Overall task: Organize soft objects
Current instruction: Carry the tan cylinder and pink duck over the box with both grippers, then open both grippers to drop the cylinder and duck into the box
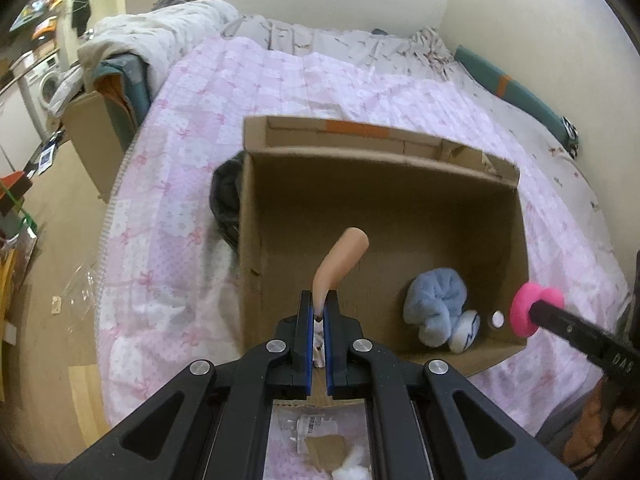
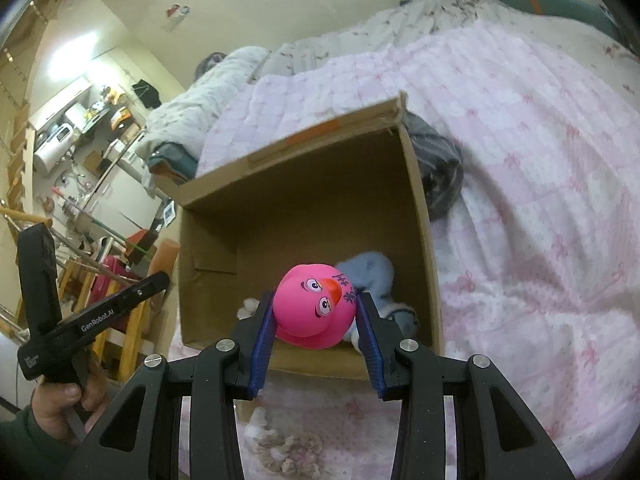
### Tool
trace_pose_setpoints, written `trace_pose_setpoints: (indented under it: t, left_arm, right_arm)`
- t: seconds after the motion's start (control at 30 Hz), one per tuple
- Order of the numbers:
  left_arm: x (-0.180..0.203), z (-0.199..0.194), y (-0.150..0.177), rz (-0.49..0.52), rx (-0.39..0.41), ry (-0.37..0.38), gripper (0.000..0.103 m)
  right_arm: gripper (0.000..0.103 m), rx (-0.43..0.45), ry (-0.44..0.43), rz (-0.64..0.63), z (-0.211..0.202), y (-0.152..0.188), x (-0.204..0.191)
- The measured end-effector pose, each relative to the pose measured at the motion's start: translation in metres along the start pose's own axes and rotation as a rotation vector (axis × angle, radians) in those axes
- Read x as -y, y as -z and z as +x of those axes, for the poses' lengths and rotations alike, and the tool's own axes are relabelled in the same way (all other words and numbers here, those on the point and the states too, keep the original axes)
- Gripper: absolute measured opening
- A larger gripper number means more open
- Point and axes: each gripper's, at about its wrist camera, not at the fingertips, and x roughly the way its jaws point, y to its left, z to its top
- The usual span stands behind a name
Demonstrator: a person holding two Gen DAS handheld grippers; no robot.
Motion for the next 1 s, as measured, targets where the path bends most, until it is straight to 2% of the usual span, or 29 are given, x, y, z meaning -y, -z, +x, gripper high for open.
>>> trace_pose_setpoints:
  t: [0.17, 0.5, 1.0]
  left_arm:
    - [0.006, 0.024, 0.008, 0.016, -0.033, 0.014, 0.004]
    - [0.005, 0.041, 0.014, -0.028, -0.115, 0.047, 0.005]
    - [0.012, 0.046, 0.017, -0.014, -0.136, 0.028, 0.005]
  right_arm:
    - [0.042, -0.023, 0.017, 0.006, 0.009, 0.002, 0.005]
    - [0.042, -0.071, 0.063, -0.018, 0.030, 0.002, 0.004]
    - [0.042, -0.138, 0.082, -0.097, 0.047, 0.008, -0.008]
